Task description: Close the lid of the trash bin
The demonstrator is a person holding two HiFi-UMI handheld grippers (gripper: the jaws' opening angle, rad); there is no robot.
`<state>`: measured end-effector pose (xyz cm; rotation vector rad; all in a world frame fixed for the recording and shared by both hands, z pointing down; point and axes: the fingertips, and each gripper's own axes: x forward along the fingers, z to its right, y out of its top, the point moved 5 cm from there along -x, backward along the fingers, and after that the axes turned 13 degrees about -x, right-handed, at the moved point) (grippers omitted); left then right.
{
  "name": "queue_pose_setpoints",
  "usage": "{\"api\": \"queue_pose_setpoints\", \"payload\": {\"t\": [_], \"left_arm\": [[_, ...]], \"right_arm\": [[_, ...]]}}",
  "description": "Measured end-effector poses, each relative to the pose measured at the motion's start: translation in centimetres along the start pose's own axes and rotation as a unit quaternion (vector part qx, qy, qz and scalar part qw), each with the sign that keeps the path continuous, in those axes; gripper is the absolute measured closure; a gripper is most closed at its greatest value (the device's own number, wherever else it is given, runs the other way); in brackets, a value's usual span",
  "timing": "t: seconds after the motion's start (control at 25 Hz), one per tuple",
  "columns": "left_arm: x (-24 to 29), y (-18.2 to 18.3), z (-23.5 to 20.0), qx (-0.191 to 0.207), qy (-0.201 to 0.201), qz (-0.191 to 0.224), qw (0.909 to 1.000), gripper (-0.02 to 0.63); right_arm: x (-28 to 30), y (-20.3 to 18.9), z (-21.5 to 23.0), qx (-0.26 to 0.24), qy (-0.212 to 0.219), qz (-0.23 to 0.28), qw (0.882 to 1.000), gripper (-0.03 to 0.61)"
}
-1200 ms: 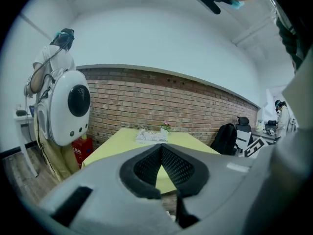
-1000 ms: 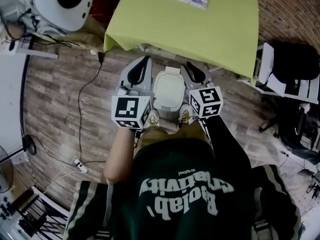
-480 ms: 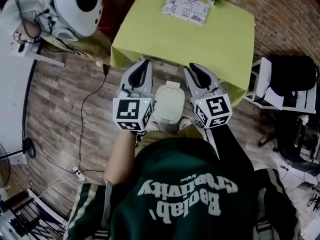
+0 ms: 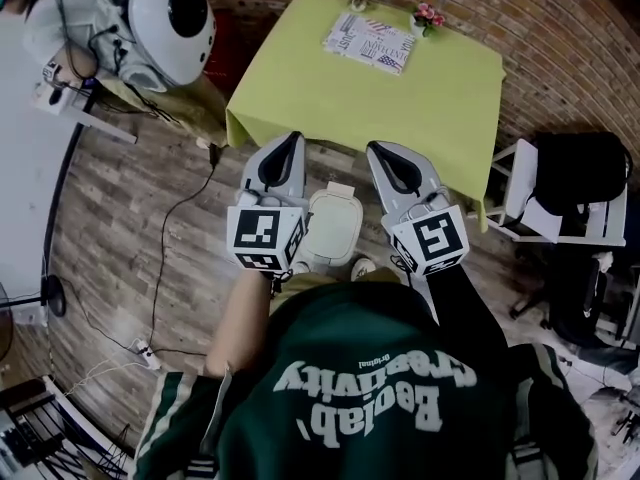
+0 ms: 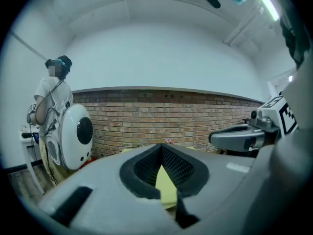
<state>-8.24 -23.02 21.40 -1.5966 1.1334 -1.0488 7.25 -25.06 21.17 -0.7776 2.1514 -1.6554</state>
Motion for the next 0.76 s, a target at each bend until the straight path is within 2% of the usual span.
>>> {"api": "queue_pose_setpoints", "payload": {"t": [0.4, 0.76], "left_arm": [[-0.1, 0.1, 2.3, 0.006, 0.016, 0.012, 0.9998, 0.606], [-0.3, -0.4, 3.4, 0.007, 0.022, 0.012, 0.9997, 0.606]], "right_arm": [[-1.3, -0.2, 0.3, 0.005, 0.034, 0.012, 0.999, 0.566], [-2.5, -0.8, 0.4, 0.011, 0.041, 0.013, 0.999, 0.566]]}}
